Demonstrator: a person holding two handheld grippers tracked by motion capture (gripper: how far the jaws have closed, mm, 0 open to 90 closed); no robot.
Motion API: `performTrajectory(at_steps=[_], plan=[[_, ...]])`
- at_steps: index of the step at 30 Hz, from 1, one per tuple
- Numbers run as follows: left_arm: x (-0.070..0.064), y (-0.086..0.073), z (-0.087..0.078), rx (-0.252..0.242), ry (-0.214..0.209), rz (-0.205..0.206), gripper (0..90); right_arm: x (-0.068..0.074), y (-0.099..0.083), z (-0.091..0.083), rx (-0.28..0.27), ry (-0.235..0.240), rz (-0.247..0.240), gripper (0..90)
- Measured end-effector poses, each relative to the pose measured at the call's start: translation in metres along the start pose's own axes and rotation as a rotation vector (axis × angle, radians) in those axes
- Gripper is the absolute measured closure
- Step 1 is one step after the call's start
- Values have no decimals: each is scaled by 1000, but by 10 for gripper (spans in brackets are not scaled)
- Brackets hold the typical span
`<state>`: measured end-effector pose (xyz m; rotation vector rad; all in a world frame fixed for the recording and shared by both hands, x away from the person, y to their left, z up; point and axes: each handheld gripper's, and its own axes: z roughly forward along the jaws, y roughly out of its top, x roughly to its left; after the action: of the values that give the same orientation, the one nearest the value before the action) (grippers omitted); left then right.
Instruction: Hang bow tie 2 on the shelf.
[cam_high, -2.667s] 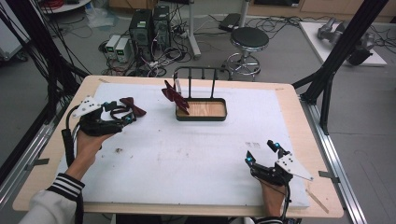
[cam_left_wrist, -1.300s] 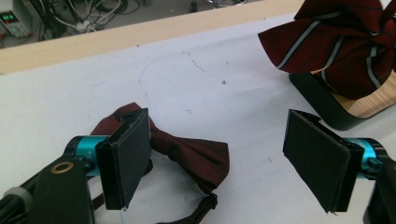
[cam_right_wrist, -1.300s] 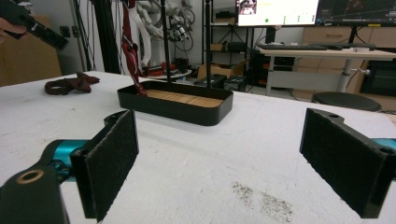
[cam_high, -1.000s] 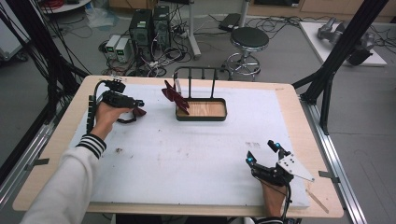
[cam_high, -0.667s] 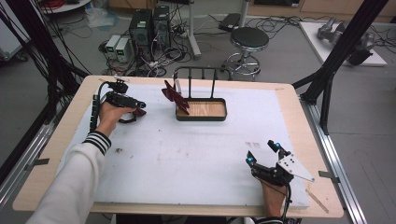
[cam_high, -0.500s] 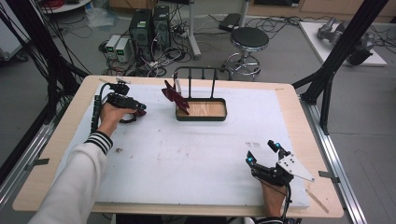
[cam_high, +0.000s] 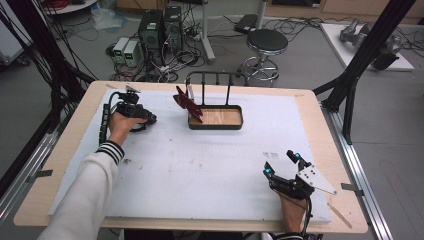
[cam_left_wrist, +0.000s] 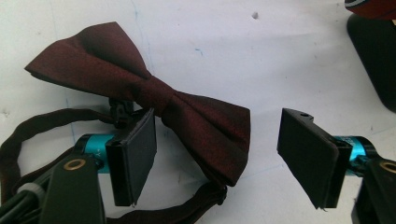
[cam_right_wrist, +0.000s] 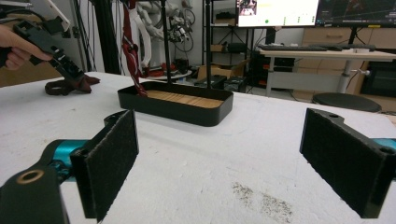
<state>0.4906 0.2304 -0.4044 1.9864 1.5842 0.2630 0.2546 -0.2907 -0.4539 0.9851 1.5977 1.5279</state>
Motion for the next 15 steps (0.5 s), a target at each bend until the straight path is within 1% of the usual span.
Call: performTrajectory(at_steps=[1,2,4,6,11,13,14,15], plan=[[0,0,1,-2,-2,-3,299,0,0,0,0,-1,-2,108],[0,0,2,4,5,-4,301,0,0,0,0,0,-4,108],[1,0,4,7,4,-19,311,0,0,0,-1,0,-4,108],[1,-1,6,12,9,-26,314,0,0,0,0,0,1,108],[2,-1,8,12,8,-38,328,0,0,0,0,-1,0,108],[4,-1,8,16,8,-50,340,0,0,0,1,0,2,108],[4,-2,8,19,14,-57,339,0,0,0,0,-1,0,108],[5,-2,8,20,15,-55,336,0,0,0,1,0,2,108]])
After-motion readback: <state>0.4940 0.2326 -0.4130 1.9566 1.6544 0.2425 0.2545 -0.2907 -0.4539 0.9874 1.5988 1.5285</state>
